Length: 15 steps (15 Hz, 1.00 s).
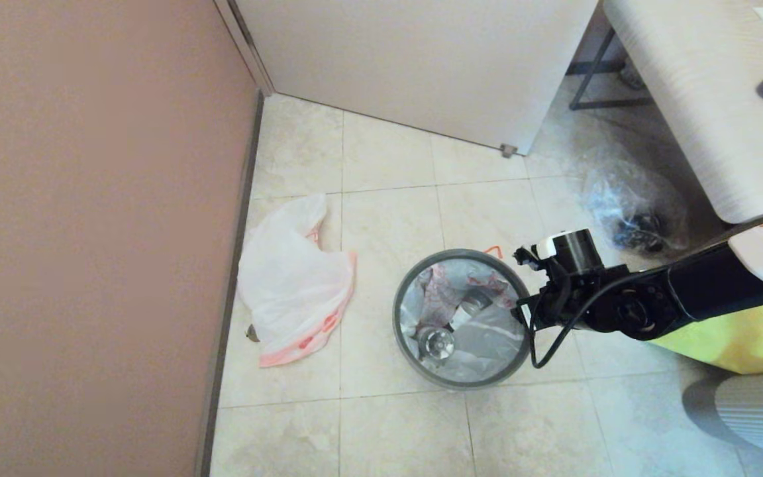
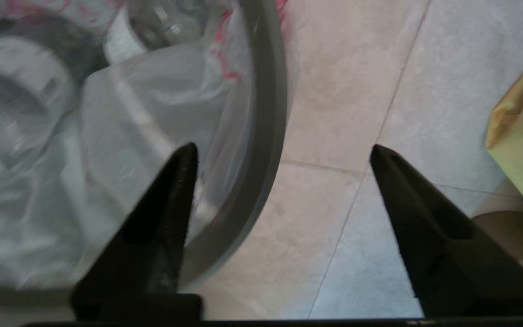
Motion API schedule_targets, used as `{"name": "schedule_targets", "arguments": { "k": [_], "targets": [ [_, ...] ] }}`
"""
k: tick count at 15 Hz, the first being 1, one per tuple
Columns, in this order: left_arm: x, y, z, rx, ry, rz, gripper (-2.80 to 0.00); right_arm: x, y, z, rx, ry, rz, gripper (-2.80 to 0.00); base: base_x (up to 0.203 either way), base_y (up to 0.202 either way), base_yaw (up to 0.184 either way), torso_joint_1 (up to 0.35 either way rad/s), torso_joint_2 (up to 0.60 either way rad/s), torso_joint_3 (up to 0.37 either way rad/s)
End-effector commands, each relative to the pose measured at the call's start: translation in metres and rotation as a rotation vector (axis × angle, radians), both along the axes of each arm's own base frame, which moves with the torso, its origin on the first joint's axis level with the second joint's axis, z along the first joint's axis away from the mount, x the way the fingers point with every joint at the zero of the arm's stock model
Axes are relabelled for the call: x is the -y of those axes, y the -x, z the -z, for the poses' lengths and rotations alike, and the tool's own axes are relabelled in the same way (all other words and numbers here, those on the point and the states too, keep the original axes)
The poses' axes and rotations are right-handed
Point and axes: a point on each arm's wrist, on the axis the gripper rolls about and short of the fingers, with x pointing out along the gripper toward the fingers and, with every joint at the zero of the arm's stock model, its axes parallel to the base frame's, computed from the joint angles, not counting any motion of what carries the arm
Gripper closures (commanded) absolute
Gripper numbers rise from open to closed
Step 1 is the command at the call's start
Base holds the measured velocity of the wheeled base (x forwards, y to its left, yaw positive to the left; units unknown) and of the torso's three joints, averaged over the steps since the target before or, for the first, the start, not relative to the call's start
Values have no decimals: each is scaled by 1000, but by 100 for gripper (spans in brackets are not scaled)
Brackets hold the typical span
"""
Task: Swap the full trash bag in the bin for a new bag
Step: Place the trash can ring on the floor
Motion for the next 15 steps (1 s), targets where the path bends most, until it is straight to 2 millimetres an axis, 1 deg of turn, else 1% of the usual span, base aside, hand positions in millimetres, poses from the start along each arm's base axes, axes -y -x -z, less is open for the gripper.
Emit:
{"name": "schedule_targets", "arguments": {
  "k": [1, 2, 4, 8, 12, 13, 15],
  "targets": [
    [0, 0, 0, -1, 0, 0, -280, 0, -7, 6, -5, 6, 10, -280, 0, 0, 0, 0, 0, 0],
    [0, 0, 0, -1, -1, 0, -280, 1, -8, 6, -1, 5, 15, 0, 0, 0, 0, 0, 0, 0],
    [0, 0, 0, -1, 0, 0, -280, 1, -9, 6, 0, 4, 15, 0, 0, 0, 0, 0, 0, 0],
    [0, 0, 0, -1, -1, 0, -280, -1, -10, 13, -18, -4, 30, 0, 0, 0, 0, 0, 0, 0],
    [0, 0, 0, -1, 0, 0, -280, -4, -3, -2, 20, -16, 46, 0, 0, 0, 0, 0, 0, 0],
    [0, 0, 0, -1, -1, 0, -280, -7, 0, -7, 30, -20, 37, 0, 0, 0, 0, 0, 0, 0],
    [0, 0, 0, -1, 0, 0, -280, -14, 4, -10, 40, -11, 34, 0, 0, 0, 0, 0, 0, 0]
  ]
}}
